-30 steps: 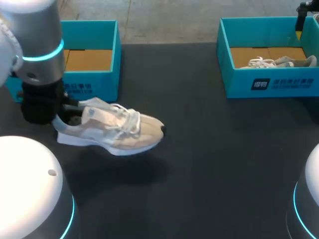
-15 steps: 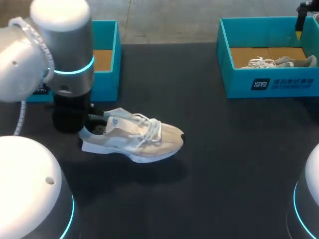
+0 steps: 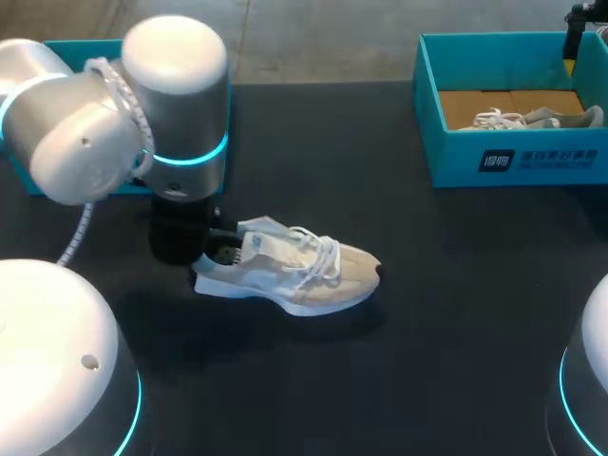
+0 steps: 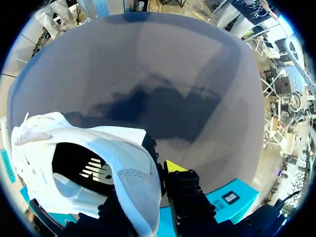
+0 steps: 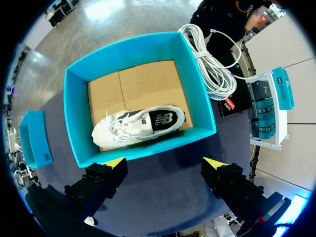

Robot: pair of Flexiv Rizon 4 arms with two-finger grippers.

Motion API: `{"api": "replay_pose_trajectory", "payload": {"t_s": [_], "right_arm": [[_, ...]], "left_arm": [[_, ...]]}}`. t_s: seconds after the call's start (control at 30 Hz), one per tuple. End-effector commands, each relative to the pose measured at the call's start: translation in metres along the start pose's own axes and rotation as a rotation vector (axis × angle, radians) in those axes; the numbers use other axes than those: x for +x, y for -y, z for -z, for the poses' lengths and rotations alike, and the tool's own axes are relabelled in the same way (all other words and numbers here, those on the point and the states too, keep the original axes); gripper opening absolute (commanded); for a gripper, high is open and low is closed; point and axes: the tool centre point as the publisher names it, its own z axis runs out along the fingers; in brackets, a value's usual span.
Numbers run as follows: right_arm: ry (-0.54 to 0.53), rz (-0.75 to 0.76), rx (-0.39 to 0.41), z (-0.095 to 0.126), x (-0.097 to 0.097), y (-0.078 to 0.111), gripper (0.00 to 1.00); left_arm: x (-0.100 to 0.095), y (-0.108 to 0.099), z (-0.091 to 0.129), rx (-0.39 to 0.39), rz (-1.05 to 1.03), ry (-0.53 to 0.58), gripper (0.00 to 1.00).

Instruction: Take the shoe out of the shoebox, open the shoe tongue, remove and reinsert the insole, then place the shoe into the shoebox

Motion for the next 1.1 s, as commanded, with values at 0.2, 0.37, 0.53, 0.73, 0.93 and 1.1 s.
{"api": "replay_pose_trajectory", "payload": {"t_s": [0.2, 0.37, 0.53, 0.73, 0.93, 1.1], "right_arm": [[0.001, -0.001, 0.000, 0.000, 0.000, 0.000, 1.00], [0.001, -0.001, 0.000, 0.000, 0.000, 0.000, 1.00], [0.001, -0.001, 0.000, 0.000, 0.000, 0.000, 1.00], [0.001, -0.001, 0.000, 0.000, 0.000, 0.000, 1.00], [0.001, -0.001, 0.000, 0.000, 0.000, 0.000, 1.00], [0.001, -0.001, 0.000, 0.000, 0.000, 0.000, 1.00]], "left_arm": [[-0.036, -0.005, -0.025, 0.030, -0.008, -0.022, 0.00], [-0.047, -0.007, -0.030, 0.033, -0.009, -0.024, 0.00], [-0.053, -0.012, -0.034, 0.043, 0.000, -0.030, 0.00], [-0.056, -0.002, -0.044, 0.056, 0.002, -0.041, 0.00], [-0.059, 0.000, -0.052, 0.064, 0.003, -0.057, 0.00], [-0.061, 0.002, -0.055, 0.069, 0.002, -0.049, 0.00]]}}
